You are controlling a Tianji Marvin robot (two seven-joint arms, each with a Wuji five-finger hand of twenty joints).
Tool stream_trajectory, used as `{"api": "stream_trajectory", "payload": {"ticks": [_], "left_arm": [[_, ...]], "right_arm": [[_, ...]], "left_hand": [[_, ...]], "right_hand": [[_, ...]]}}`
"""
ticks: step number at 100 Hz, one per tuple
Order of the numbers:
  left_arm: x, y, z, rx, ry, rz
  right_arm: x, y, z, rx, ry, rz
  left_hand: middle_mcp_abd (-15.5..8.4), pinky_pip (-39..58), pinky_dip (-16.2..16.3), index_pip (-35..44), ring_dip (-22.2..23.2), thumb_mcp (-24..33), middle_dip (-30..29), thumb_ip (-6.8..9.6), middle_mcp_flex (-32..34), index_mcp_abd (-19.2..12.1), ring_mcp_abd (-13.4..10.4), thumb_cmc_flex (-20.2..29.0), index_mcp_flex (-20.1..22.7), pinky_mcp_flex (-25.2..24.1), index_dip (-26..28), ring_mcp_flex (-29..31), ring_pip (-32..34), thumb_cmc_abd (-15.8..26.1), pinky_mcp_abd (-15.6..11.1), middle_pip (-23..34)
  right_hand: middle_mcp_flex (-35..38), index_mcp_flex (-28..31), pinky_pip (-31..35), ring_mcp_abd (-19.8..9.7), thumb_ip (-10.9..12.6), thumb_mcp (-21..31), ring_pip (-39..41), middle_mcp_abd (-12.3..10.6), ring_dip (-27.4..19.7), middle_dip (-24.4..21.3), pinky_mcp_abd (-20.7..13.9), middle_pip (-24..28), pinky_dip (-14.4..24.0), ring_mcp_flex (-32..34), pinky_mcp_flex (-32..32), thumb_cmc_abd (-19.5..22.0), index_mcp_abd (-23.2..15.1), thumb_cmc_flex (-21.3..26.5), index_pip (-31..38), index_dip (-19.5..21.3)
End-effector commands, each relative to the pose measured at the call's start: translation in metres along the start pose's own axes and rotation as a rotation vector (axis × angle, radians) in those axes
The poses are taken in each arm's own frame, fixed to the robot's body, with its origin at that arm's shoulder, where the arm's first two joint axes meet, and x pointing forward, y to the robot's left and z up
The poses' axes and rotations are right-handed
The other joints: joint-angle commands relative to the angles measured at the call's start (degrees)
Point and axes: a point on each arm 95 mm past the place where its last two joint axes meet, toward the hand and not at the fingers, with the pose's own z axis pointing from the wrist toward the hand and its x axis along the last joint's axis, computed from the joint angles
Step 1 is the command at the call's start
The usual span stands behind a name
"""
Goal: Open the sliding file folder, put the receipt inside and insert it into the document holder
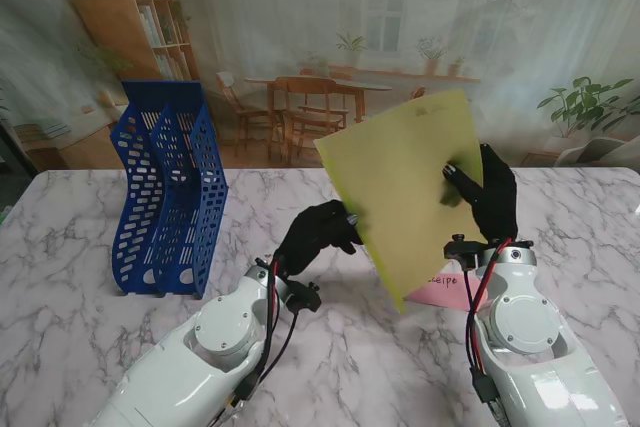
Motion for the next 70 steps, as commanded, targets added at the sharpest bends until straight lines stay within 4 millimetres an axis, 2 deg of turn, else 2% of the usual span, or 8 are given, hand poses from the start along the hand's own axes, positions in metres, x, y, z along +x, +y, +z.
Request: {"api": "stream_trajectory", "payload": {"ticks": [1,35,70], "left_arm": [[-0.005,0.010,-0.001,-0.031,-0.012,-0.016],[-0.002,0.024,0.000,-0.056,-0.003,-0.038],[-0.004,0.028,-0.001,-0.071,-0.004,-0.038]], "right_arm": [[0.007,-0.002,0.004,-0.005,0.017,0.015],[0.028,-0.003,0.020,-0.003,0.050,0.041],[0.044,-0.008,0.029,0.009,0.079,0.059]], "left_hand": [[-1.23,2.77,0.24,5.87,0.55,3.53,0.29,1.31,1.25,-4.93,0.81,4.22,4.57,0.67,0.52,0.55,1.73,0.00,-2.86,1.77],[-1.09,2.93,0.33,5.79,0.58,3.62,0.17,1.35,1.34,-4.99,0.87,4.23,4.63,0.72,0.43,0.64,1.86,0.00,-2.77,1.87],[-1.01,3.00,0.36,5.80,0.58,3.63,0.12,1.34,1.40,-4.93,0.95,4.23,4.72,0.76,0.46,0.67,1.90,-0.08,-2.75,1.93]], "right_hand": [[1.75,2.06,1.36,-2.90,1.77,4.66,8.72,0.03,1.24,0.87,-0.96,1.78,0.16,4.31,2.09,3.22,-5.80,4.24,4.42,2.02],[1.83,2.21,1.29,-3.03,1.75,4.62,8.83,-0.02,1.34,1.00,-0.90,1.70,0.10,4.29,2.32,3.29,-5.81,4.21,4.36,1.90],[2.02,2.33,1.21,-3.26,1.78,4.53,9.05,-0.12,1.47,1.14,-1.01,1.69,0.05,4.34,2.52,3.33,-5.97,4.21,4.30,2.03]]}}
